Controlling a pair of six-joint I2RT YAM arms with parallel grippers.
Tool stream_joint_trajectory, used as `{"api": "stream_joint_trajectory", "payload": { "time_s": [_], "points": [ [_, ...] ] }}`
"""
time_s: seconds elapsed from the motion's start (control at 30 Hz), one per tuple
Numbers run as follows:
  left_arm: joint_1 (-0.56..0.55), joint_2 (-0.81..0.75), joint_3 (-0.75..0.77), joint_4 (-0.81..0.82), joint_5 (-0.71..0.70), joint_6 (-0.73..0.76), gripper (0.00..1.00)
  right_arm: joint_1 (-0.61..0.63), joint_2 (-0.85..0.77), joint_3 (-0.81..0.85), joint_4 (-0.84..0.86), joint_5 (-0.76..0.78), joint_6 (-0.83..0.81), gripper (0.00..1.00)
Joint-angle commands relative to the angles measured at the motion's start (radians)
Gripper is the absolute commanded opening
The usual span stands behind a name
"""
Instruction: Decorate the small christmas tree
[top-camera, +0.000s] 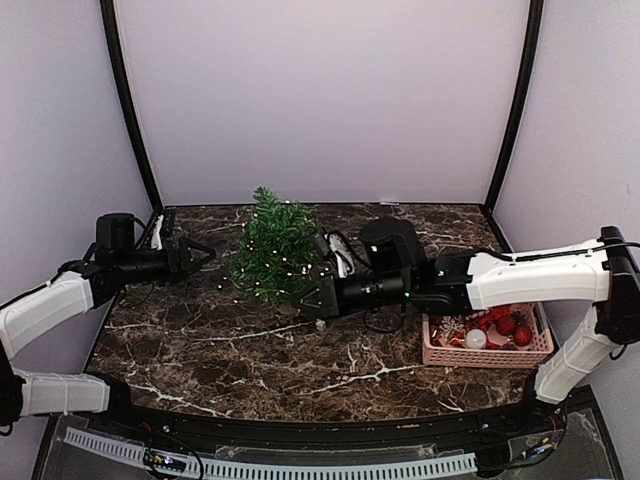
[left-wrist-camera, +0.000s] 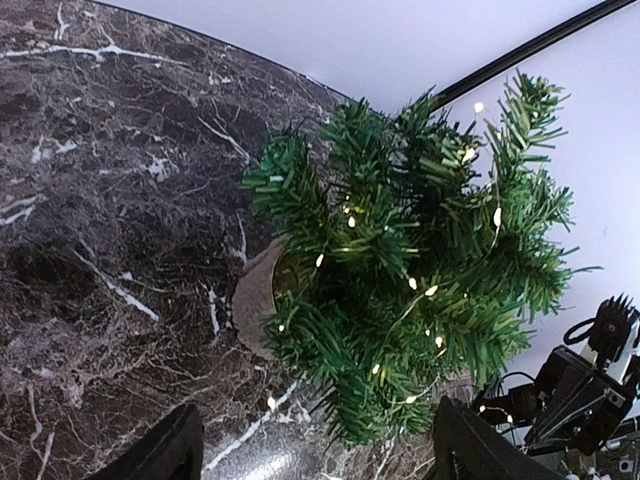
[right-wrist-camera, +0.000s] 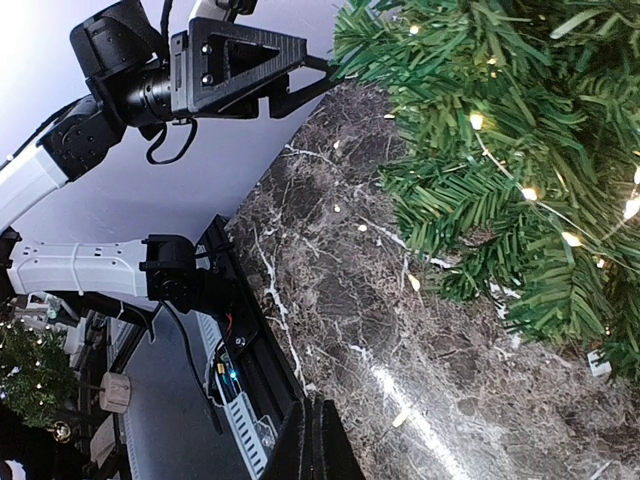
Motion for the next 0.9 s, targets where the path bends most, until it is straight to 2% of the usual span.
{"api": "stream_joint_trajectory", "payload": {
  "time_s": [0.0, 0.23, 0.57, 0.87],
  "points": [
    [-0.020, 0.020, -0.023, -0.003, 0.070, 0.029, 0.81, 0.013, -0.060, -0.022, -0.031, 0.066, 0.021, 0.00],
    [-0.061, 0.064, -0.018, 0.045, 0.109, 0.040, 0.80, 0.010, -0.122, -0.039, -0.084, 0.175, 0.028, 0.00],
    [-0.094, 0.104, -0.030, 0.075, 0.119, 0.034, 0.72, 0.010, -0.183, -0.063, -0.081, 0.263, 0.037, 0.00],
    [-0.103, 0.112, -0.051, 0.107, 0.143, 0.024, 0.59, -0.003, -0.205, -0.125, -0.042, 0.355, 0.078, 0.00]
  ]
}}
